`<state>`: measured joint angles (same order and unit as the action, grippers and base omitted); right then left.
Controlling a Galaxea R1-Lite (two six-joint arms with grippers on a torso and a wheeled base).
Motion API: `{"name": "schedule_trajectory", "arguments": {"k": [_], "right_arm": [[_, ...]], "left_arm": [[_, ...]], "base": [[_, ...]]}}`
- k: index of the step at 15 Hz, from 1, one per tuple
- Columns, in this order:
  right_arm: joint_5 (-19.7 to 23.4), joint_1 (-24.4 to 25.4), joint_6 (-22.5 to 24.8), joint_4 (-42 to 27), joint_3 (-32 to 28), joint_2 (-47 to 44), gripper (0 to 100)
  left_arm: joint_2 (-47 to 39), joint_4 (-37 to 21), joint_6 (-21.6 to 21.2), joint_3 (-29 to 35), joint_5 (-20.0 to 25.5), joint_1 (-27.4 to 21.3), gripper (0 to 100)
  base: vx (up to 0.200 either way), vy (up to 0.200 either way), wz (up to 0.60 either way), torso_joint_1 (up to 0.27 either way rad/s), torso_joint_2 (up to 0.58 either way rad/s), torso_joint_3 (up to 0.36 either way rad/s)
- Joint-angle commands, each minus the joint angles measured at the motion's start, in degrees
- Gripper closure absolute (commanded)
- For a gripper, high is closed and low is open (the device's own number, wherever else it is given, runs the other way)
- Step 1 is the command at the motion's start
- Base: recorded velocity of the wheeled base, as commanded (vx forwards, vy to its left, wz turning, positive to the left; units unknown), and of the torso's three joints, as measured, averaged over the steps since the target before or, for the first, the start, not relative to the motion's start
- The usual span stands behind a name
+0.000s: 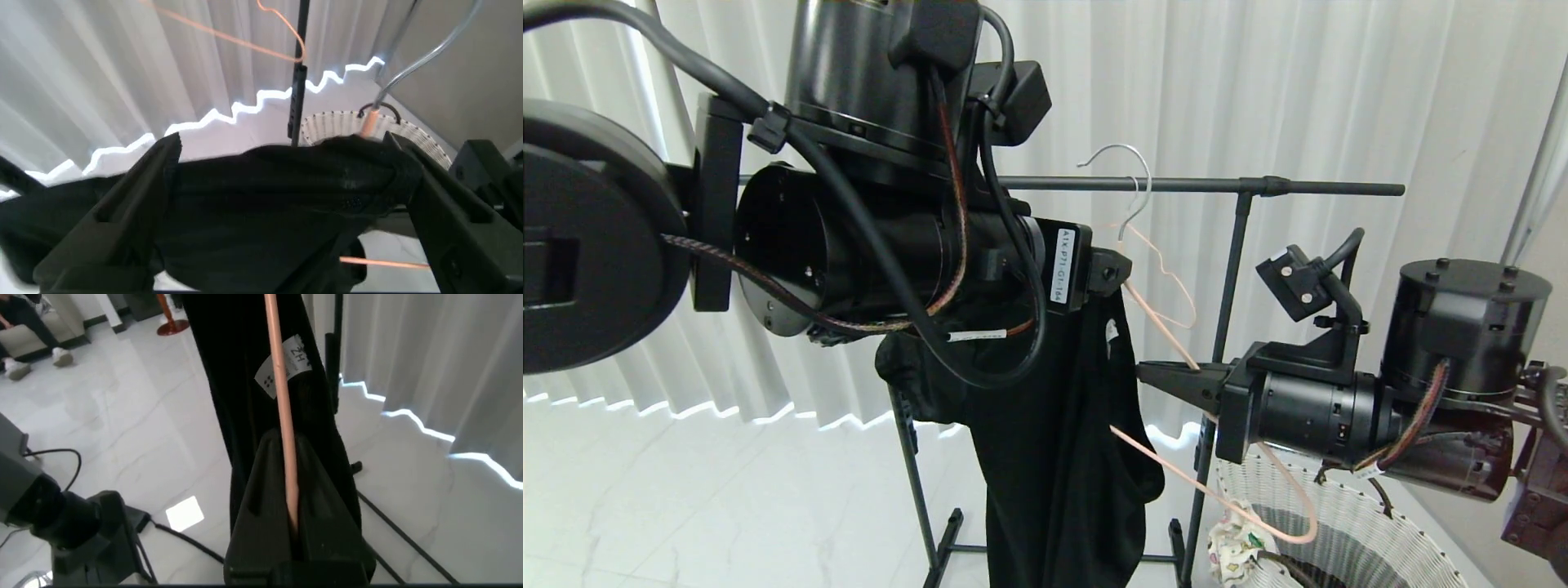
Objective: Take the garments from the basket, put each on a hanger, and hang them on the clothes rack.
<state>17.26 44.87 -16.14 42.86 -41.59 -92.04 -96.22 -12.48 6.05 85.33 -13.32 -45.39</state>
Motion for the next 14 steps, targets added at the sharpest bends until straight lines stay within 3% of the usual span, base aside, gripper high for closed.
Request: {"name": "schedule_trajectory", "arguments": {"k": [1, 4, 9, 14], "right_arm": [[-0.7, -0.1, 0.1, 0.6, -0.1, 0.1, 100], [-3.0, -0.5, 1.0, 2.5, -0.1, 0.2, 100], [-5.8, -1.5, 2.4, 4.2, -0.2, 0.0, 100], [-7.6, -2.4, 3.2, 5.9, -0.3, 0.5, 100]], "left_arm": [[0.2, 0.0, -0.3, -0.1, -0.4, 0.0, 0], [0.6, 0.4, -1.7, -0.2, -1.3, 0.2, 0], [0.9, 6.9, -10.8, -2.6, -1.4, 0.3, 0], [3.1, 11.0, -11.5, -9.1, -1.2, -2.5, 0]], "base": [[0.0, 0.0, 0.0, 0.0, 0.0, 0.0], [0.0, 0.0, 0.0, 0.0, 0.0, 0.0], [0.0, 0.0, 0.0, 0.0, 0.0, 0.0], [0.0, 0.0, 0.0, 0.0, 0.0, 0.0]]}}
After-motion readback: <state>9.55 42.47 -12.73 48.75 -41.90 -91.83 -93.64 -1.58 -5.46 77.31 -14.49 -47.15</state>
